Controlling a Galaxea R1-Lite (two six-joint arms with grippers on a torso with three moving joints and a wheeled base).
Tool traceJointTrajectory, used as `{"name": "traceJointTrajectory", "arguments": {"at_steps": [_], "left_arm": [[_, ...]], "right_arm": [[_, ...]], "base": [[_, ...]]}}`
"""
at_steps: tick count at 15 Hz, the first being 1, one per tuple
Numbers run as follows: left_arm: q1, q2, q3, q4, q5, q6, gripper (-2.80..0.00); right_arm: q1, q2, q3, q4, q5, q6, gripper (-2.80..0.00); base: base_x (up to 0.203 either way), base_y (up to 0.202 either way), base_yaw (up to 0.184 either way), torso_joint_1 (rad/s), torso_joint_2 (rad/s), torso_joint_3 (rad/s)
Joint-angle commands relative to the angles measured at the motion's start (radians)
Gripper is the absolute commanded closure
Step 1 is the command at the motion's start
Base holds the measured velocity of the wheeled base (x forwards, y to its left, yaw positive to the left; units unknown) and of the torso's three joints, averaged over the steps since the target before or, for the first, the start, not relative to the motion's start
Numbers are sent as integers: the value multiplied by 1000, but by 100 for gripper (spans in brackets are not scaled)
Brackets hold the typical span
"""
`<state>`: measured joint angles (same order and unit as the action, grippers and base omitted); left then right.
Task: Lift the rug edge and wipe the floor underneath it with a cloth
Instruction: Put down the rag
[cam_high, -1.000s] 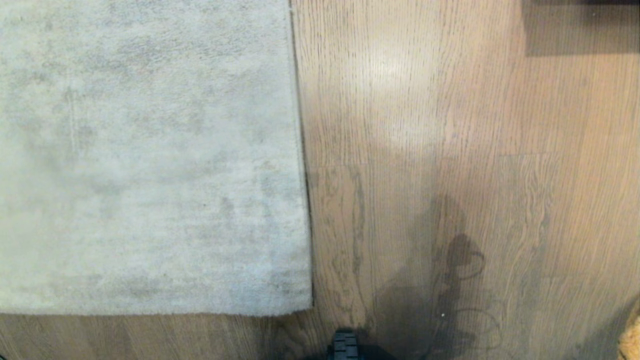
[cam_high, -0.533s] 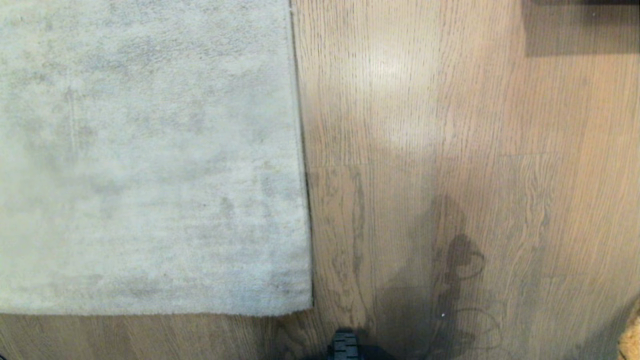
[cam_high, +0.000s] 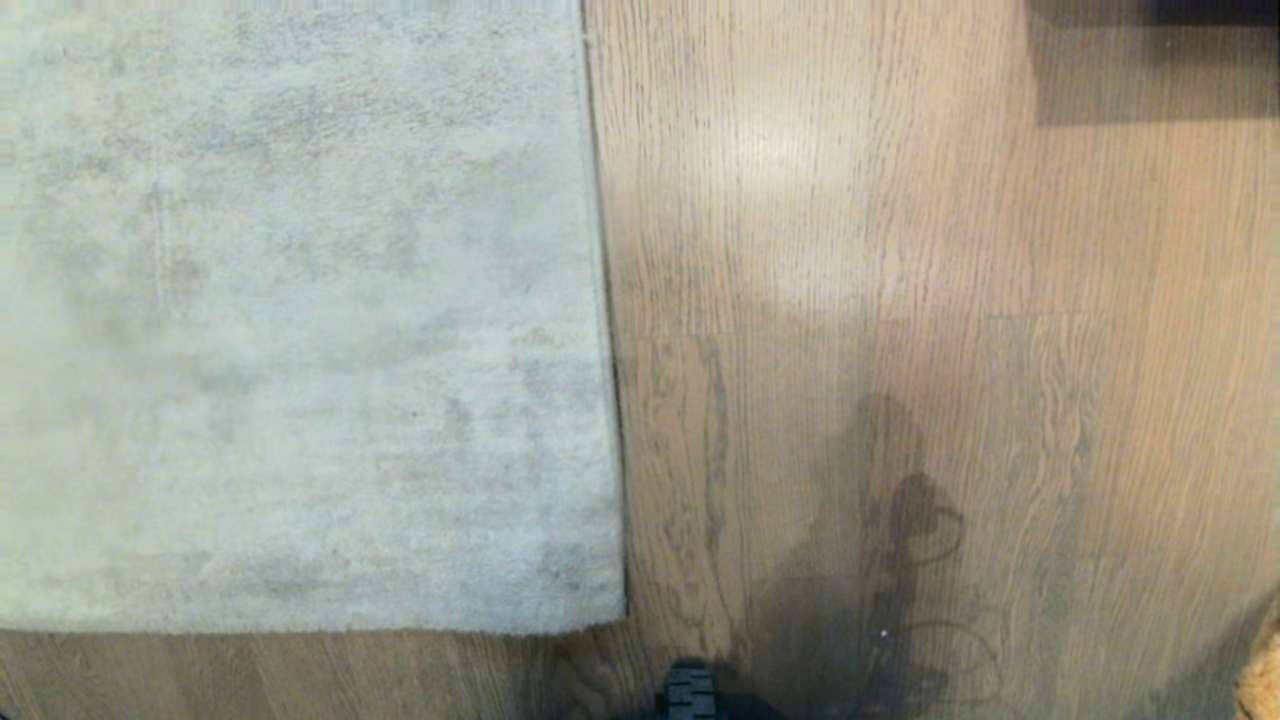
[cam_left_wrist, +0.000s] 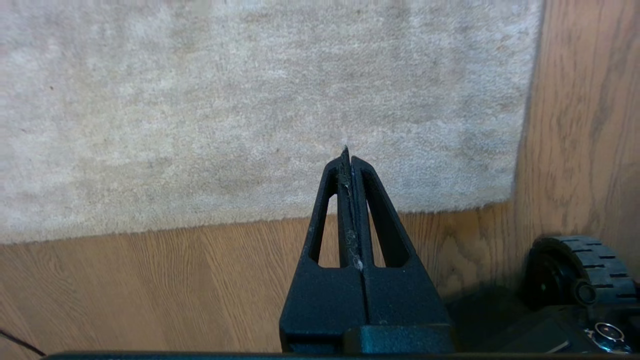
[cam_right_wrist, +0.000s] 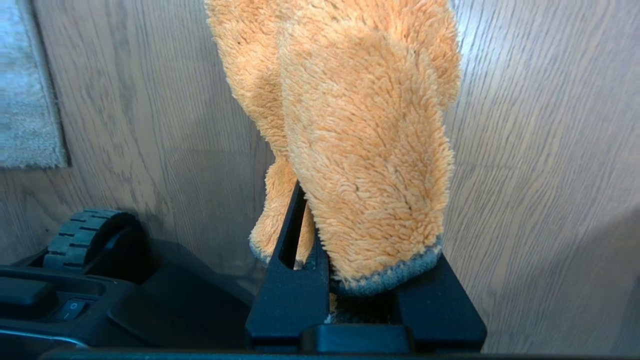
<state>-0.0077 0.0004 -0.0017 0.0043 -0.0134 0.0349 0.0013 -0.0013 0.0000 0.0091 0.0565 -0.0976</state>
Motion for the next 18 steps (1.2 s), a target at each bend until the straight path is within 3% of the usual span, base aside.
{"name": "traceJointTrajectory", "arguments": {"at_steps": [1, 18], "left_arm": [[0, 0, 0, -1, -2, 0, 0], [0, 0, 0, -1, 0, -7, 0]], "right_arm": [[0, 1, 0, 0, 2, -1, 0], [0, 1, 0, 0, 0, -1, 0]], "base": [[0, 0, 0, 2, 2, 188], [0, 0, 0, 2, 3, 199]]}}
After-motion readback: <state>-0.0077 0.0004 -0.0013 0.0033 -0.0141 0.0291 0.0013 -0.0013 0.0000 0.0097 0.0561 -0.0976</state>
